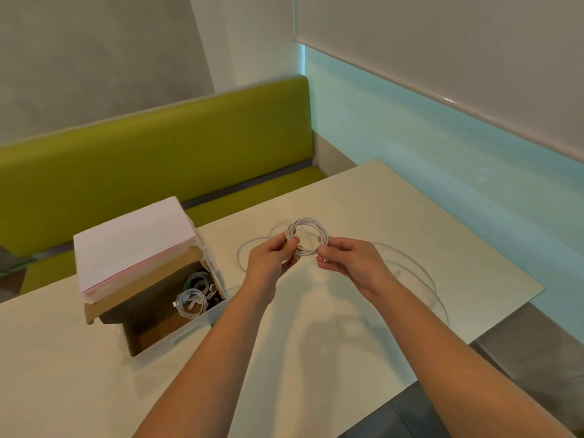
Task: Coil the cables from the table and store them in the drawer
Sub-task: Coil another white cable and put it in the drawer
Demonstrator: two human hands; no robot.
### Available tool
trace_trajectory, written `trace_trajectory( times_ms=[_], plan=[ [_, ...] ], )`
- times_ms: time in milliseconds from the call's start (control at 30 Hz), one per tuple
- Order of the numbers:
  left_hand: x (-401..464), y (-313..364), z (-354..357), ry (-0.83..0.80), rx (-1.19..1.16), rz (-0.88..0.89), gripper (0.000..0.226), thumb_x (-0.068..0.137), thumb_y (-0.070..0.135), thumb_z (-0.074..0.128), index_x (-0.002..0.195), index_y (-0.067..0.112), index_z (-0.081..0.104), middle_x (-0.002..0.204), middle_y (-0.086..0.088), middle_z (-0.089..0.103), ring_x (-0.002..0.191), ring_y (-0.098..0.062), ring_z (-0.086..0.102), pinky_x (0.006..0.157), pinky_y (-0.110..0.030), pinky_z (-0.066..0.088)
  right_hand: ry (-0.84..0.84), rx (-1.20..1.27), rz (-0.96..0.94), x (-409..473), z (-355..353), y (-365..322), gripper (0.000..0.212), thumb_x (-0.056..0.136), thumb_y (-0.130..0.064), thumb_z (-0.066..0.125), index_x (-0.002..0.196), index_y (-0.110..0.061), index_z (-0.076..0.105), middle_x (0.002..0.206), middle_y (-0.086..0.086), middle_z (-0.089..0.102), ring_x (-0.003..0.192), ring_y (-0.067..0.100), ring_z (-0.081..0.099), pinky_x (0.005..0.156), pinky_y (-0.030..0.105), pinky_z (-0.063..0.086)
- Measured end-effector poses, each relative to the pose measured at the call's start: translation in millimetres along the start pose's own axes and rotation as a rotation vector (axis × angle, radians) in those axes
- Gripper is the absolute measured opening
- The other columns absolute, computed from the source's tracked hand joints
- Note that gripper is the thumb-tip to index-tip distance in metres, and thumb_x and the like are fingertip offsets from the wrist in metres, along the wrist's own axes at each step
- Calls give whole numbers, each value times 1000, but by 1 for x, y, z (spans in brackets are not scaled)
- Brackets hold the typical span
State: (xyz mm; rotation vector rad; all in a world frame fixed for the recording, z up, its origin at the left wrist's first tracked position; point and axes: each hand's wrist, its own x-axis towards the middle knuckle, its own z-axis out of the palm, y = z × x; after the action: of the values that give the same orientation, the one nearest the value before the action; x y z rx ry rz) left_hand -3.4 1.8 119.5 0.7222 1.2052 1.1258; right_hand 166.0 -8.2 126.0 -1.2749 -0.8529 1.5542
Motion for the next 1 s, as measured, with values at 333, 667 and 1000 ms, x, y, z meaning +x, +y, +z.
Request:
trace_trajectory(
  times_ms=[333, 667, 1000],
  plan=[
    [-24, -11, -96, 280, -41, -136, 37, 90, 7, 68, 127, 9, 60, 103, -12, 73, 98, -26, 71, 82, -33, 60, 1, -351, 102, -4, 95, 39, 4, 86, -14, 72, 88, -13, 74, 76, 6, 65, 63, 16, 53, 63, 26, 52],
    [-37, -27, -195, 431, 302, -146, 45, 89, 16, 70, 129, 20, 50, 111, 0, 64, 99, -18, 63, 72, -26, 56, -85, -647, 160, 17, 179, 101, 39, 76, -28, 80, 111, -19, 68, 101, 5, 72, 85, 21, 67, 70, 30, 54],
    [-8, -33, -256, 590, -56, -265, 46, 90, -4, 62, 133, 5, 47, 128, -13, 59, 116, -32, 59, 86, -39, 55, -194, -724, 42, 32, 242, 136, 37, 85, -20, 71, 122, -13, 67, 108, 4, 73, 102, 18, 67, 90, 29, 50]
  ],
)
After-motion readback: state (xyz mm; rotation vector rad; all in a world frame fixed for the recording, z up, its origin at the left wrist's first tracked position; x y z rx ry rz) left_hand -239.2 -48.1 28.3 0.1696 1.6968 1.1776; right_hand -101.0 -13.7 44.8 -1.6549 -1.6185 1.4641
